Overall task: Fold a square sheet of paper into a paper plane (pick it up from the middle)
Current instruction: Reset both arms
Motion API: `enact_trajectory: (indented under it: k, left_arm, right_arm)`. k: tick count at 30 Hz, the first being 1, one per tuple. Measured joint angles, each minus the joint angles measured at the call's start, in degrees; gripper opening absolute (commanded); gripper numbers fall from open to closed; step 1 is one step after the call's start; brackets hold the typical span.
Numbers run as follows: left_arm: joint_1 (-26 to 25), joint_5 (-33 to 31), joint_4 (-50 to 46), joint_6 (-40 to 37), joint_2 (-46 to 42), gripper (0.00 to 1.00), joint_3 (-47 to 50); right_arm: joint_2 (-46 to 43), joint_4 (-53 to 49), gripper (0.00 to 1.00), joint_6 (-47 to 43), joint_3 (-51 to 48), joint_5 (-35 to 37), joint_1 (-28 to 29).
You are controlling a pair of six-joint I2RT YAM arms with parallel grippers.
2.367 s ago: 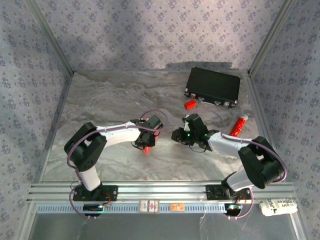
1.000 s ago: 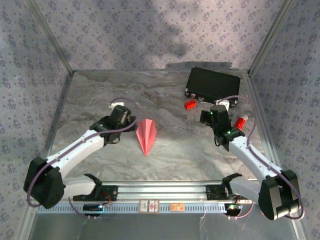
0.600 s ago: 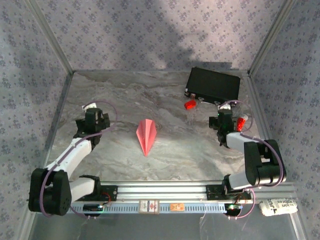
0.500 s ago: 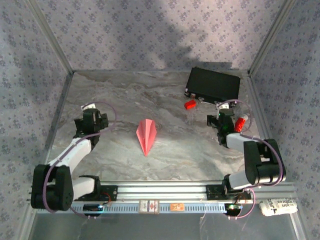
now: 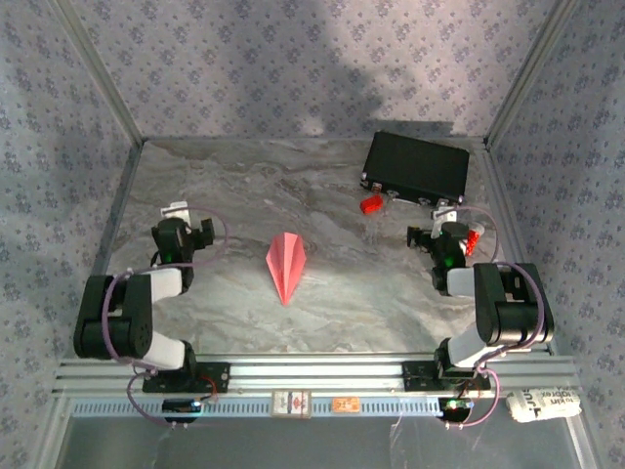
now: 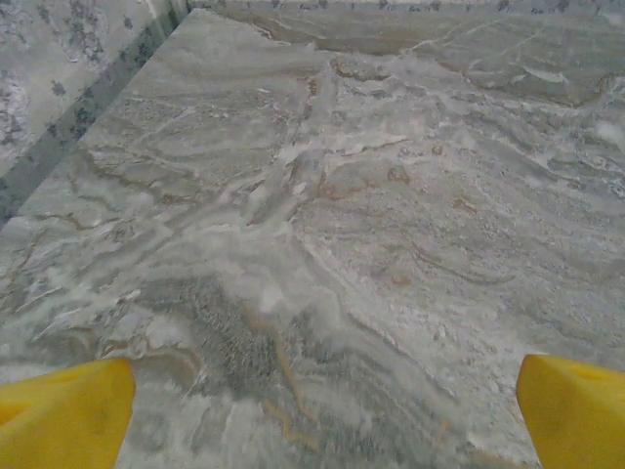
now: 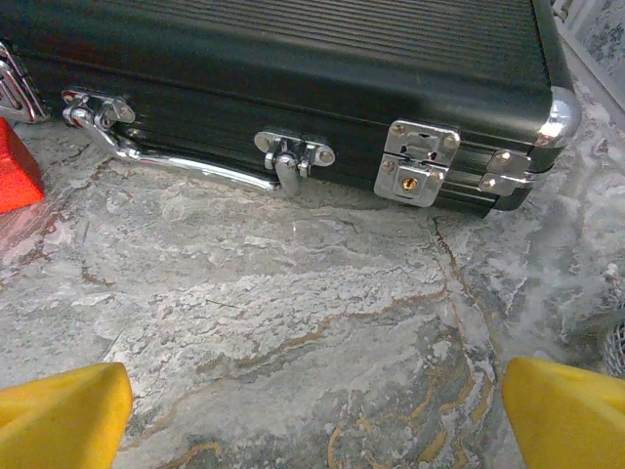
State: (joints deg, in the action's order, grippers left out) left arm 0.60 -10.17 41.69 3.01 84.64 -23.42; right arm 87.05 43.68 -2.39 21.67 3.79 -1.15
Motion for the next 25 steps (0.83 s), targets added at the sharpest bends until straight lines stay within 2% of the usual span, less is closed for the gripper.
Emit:
enact_trajectory:
  k: [5, 25]
  left_arm:
    - [0.8, 4.2, 2.8, -0.1, 4.0, 1.00, 1.8]
    - [0.3, 6.8, 4.8, -1.1, 4.0, 1.00, 1.4]
  right_arm:
    - [0.0, 0.2, 0.99, 0.0, 0.0, 0.0, 0.0]
    - [0.0, 0.3, 0.99, 0.0, 0.0, 0.0, 0.0]
